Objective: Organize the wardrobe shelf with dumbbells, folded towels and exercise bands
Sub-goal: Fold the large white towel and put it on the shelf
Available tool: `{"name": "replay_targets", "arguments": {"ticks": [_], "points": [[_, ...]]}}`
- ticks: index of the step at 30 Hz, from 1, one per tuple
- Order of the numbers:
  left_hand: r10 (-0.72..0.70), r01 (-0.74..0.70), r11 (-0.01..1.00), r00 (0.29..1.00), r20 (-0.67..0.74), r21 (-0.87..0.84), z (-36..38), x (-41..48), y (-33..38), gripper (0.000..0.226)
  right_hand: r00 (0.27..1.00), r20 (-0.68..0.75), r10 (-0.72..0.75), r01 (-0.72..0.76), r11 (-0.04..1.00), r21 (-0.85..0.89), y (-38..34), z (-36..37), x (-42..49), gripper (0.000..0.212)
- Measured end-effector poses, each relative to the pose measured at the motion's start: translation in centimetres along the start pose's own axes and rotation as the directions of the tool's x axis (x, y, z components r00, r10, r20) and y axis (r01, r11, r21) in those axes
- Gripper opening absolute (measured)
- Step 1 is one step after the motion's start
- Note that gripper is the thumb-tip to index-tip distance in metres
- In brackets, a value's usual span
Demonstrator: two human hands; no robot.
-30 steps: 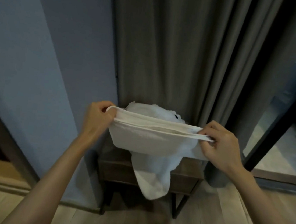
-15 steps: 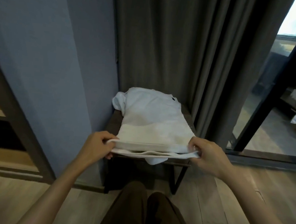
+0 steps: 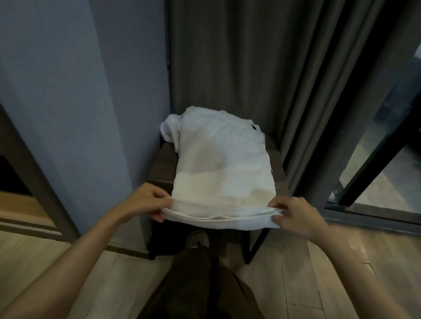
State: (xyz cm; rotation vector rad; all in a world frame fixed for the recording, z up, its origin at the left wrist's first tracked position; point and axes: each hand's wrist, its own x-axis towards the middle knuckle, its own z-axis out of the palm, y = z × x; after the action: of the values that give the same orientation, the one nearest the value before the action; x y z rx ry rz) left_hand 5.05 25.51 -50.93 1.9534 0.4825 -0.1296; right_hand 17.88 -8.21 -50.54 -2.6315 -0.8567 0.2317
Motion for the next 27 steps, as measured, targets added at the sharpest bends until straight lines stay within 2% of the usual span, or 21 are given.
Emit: {"name": "replay_targets", "arguments": {"ticks": [4,8,14,22,23,25,27], "points": [[-0.098,0.079,0.977,0.991,-0.092,-0.197,-1.1,5.1,1.4,0.013,0.999,-0.048,0.017,-0.017,1.0,-0.009,0.8,-1.3,5.0,0.013],[-0.159,0.096,0.937,0.973,-0.165,-0.337,-1.6,11.0,1.6,0.018,0.996,-0.074,0.059,-0.058,0.998,0.013,2.1,-1.7,10.7,0.016],[-0.307,0.187,0.889,0.921,-0.239,-0.418,-0.7,20.0,0.4,0.028,0.983,-0.02,0.183,-0.181,0.981,0.07,4.9,-0.3,17.9,0.018],[-0.429,0.299,0.835,0.879,-0.206,-0.463,0.8,26.2,-2.9,0.031,0.99,-0.046,0.134,-0.126,0.98,0.153,7.5,3.9,20.6,0.024],[-0.433,0.296,0.831,0.875,-0.214,-0.47,1.1,26.5,-3.2,0.031,0.986,-0.084,0.147,-0.138,0.985,0.104,7.5,4.5,20.4,0.025],[-0.437,0.271,0.818,0.866,-0.243,-0.507,1.9,26.6,-3.6,0.03,0.951,-0.28,0.13,-0.162,0.982,-0.093,7.1,5.3,19.8,0.028],[-0.451,0.248,0.808,0.845,-0.289,-0.535,2.5,26.1,-3.5,0.03,0.895,-0.445,0.02,-0.158,0.948,-0.276,6.3,5.4,19.3,0.023]]}}
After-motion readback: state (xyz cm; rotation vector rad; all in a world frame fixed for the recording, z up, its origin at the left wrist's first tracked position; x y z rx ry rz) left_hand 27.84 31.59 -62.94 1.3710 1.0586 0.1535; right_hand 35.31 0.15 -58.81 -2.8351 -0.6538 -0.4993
